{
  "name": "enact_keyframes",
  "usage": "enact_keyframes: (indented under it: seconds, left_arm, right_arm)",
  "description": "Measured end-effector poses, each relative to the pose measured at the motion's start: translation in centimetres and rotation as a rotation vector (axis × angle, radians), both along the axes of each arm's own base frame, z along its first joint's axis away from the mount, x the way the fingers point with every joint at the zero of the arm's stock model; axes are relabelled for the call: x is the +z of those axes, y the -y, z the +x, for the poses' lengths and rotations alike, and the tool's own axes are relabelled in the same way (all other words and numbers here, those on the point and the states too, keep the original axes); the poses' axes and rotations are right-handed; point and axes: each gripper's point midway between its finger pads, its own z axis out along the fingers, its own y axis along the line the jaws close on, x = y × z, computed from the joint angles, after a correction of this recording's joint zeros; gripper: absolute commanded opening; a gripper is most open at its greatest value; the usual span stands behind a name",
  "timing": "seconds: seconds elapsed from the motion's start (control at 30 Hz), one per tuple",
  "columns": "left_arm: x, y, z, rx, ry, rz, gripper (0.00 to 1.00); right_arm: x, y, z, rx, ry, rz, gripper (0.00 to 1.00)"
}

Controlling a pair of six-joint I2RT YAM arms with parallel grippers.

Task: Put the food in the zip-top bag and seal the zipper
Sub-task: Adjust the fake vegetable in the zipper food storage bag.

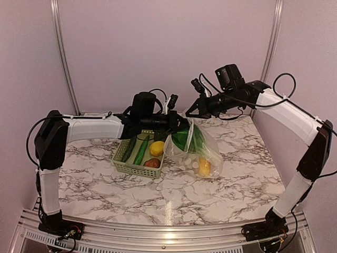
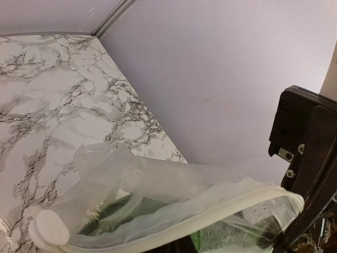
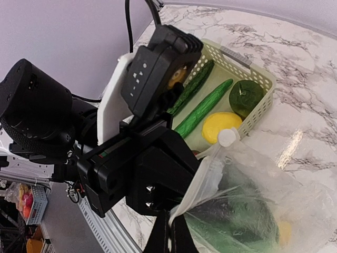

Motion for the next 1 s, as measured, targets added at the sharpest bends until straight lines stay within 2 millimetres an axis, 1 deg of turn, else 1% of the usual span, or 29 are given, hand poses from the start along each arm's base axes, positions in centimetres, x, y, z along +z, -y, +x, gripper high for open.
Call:
enact_keyframes:
  seconds: [0.07, 0.17, 0.27, 0.3, 0.37, 0.4, 0.43, 0.47, 0.5, 0.6, 0.67, 0.87, 0.93, 0.97, 1.0]
  left_arm:
    - [-0.1, 0.2, 0.0, 0.016, -0.006, 0.006, 0.2]
    - [0.1, 0.7, 1.1, 0.066, -0.008, 0.01, 0.43]
    - [1.1, 1.6, 3.0, 0.125, -0.002, -0.002, 0.58]
    - [1.2, 1.6, 3.6, 0.151, 0.0, 0.006, 0.63]
    - [1.2, 1.2, 4.3, 0.193, 0.004, 0.023, 0.71]
    - [1.3, 1.1, 4.5, 0.207, 0.009, 0.029, 0.77]
    - [1.3, 0.9, 4.6, 0.226, 0.011, 0.04, 0.84]
    - [1.4, 0.7, 4.7, 0.236, 0.017, 0.051, 0.95]
    - [1.4, 0.3, 4.8, 0.258, 0.018, 0.067, 0.98]
    - [1.8, -1.1, 4.8, 0.305, 0.015, 0.099, 0.99]
    - [3.0, -2.0, 4.4, 0.326, 0.025, 0.095, 0.99]
    - [8.7, -5.0, 3.3, 0.403, 0.092, 0.047, 0.98]
    - [9.6, -6.4, 2.9, 0.44, 0.105, 0.068, 0.93]
    - [9.7, -6.9, 2.8, 0.454, 0.107, 0.085, 0.9]
    - [9.5, -7.4, 2.7, 0.464, 0.104, 0.103, 0.85]
  right_arm:
    - [0.2, -0.2, -0.2, 0.015, -0.001, 0.014, 0.0]
    - [0.7, -0.8, -0.5, 0.044, 0.004, 0.047, 0.0]
    - [0.9, -0.8, -0.4, 0.037, 0.009, 0.051, 0.0]
    - [1.0, -0.5, -0.1, 0.025, 0.01, 0.05, 0.0]
    - [1.0, 0.3, 0.5, -0.003, 0.009, 0.052, 0.0]
    - [0.9, 0.8, 0.9, -0.023, 0.007, 0.05, 0.0]
    - [0.6, 1.4, 1.3, -0.045, -0.004, 0.048, 0.0]
    - [0.2, 2.0, 1.7, -0.066, -0.013, 0.043, 0.0]
    - [-0.3, 2.7, 2.1, -0.09, -0.026, 0.036, 0.0]
    - [-1.5, 4.4, 3.2, -0.152, -0.052, 0.018, 0.0]
    - [-2.1, 4.9, 3.5, -0.175, -0.063, 0.009, 0.0]
    - [-2.2, 4.7, 3.8, -0.187, -0.069, 0.024, 0.0]
    - [-2.1, 4.7, 3.9, -0.191, -0.066, 0.031, 0.0]
    - [-2.0, 4.7, 4.0, -0.193, -0.064, 0.034, 0.0]
    - [-2.0, 4.6, 4.0, -0.193, -0.062, 0.037, 0.0]
